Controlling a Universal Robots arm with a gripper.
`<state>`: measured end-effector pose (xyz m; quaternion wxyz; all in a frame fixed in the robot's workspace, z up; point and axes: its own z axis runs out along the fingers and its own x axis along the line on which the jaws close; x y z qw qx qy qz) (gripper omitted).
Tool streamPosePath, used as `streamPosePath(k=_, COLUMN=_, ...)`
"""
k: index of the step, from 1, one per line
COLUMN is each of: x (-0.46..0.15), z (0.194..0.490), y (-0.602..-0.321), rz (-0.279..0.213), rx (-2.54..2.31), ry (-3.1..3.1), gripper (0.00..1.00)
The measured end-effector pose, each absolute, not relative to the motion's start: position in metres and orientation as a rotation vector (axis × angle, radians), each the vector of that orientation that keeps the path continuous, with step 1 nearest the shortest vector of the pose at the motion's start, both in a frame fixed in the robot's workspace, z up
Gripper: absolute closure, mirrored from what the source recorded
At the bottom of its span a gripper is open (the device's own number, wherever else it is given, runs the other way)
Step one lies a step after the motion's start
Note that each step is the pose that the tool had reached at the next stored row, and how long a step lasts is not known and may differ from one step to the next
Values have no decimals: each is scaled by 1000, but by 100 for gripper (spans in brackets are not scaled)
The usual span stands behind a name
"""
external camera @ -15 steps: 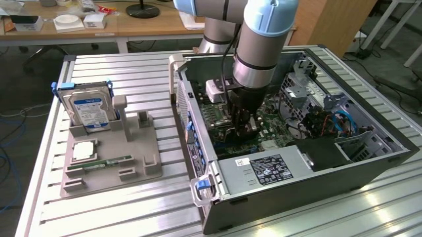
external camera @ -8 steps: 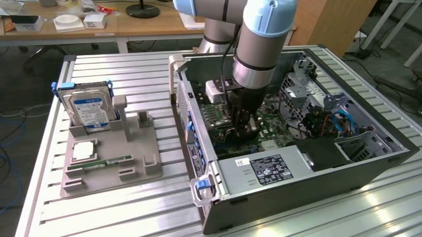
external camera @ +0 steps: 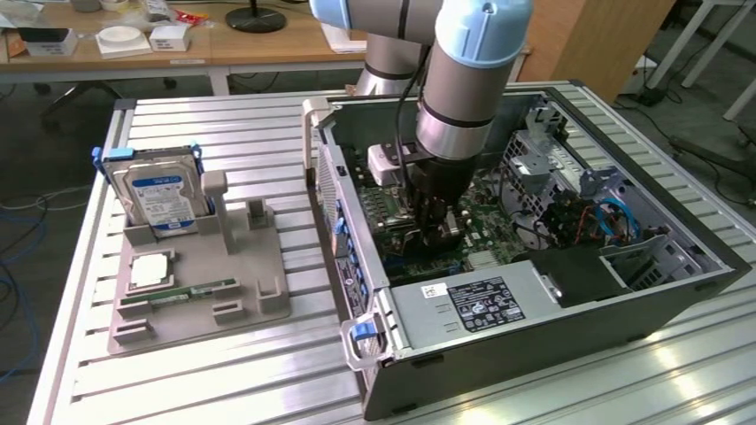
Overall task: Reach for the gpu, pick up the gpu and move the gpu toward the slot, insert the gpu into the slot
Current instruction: 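Insert the gpu into the slot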
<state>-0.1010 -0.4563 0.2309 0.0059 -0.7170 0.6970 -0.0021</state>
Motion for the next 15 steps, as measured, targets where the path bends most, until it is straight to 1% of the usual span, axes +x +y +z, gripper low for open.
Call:
streamPosePath(k=7, x=-101, z=233, y=-456, rz=0, rx=-2242, ry=2180, gripper=73)
streamPosePath(k=8, x=-101, z=235, y=-456, rz=-2, rx=-2243, ry=2182, gripper=69)
streamPosePath(k=15, x=-101, z=264, y=-456, rz=-7, rx=-2242, ry=2179, gripper=69)
